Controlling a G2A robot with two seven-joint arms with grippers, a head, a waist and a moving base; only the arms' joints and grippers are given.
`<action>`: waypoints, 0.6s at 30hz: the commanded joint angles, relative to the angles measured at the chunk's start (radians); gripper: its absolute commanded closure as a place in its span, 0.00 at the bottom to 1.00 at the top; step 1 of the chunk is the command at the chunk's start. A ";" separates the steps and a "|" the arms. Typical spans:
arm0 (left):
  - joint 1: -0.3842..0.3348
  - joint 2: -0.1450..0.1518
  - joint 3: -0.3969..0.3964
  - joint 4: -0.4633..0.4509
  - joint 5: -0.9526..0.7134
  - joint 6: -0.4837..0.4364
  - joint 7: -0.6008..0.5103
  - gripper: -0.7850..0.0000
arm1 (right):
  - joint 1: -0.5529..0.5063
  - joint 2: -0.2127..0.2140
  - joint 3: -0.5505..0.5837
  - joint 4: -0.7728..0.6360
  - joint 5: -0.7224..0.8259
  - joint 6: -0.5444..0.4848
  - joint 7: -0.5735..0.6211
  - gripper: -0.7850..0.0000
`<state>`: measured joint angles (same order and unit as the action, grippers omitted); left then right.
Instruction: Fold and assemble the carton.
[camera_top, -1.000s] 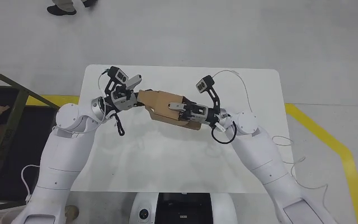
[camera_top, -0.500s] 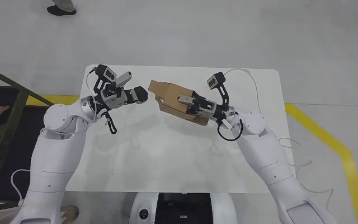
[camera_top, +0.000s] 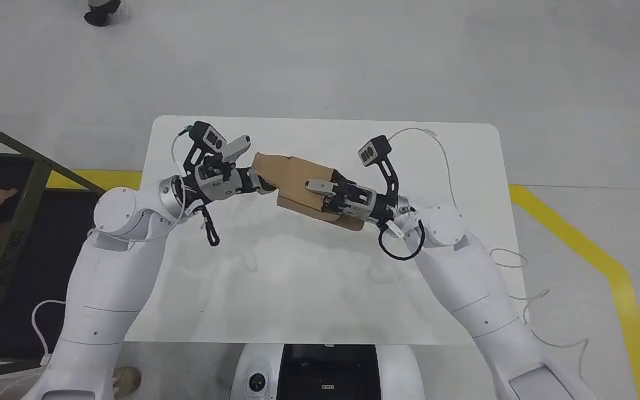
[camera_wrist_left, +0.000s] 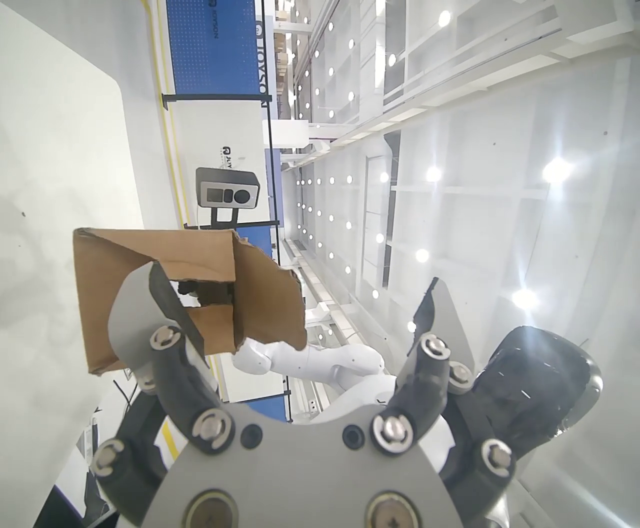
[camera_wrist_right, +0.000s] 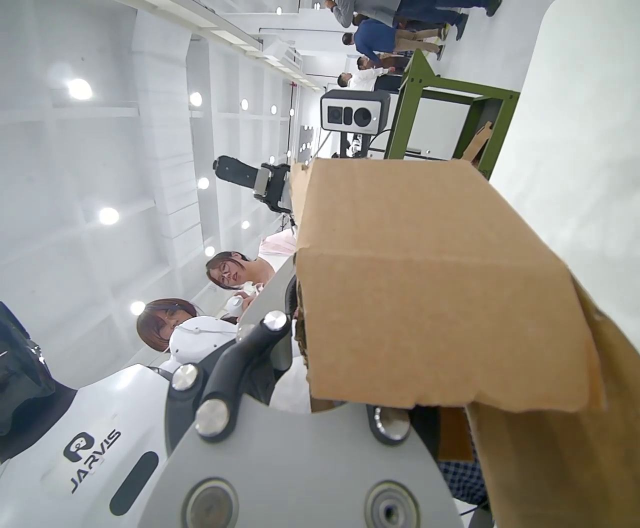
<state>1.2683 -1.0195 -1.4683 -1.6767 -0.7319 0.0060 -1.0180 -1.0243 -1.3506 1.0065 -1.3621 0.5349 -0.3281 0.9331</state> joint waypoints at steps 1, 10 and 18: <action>-0.004 -0.001 0.011 0.001 -0.001 0.004 -0.006 0.00 | -0.001 0.000 -0.001 -0.002 0.001 0.000 -0.002 1.00; -0.008 0.001 0.000 0.009 0.018 -0.002 0.001 0.00 | -0.003 0.005 0.019 0.004 -0.005 0.004 0.012 1.00; 0.003 0.013 -0.066 -0.005 0.100 -0.018 0.017 0.00 | 0.013 0.011 0.033 0.008 -0.007 0.017 0.058 1.00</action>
<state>1.2691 -1.0078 -1.5306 -1.6787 -0.6490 -0.0129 -0.9983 -1.0140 -1.3402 1.0405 -1.3556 0.5253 -0.3151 0.9818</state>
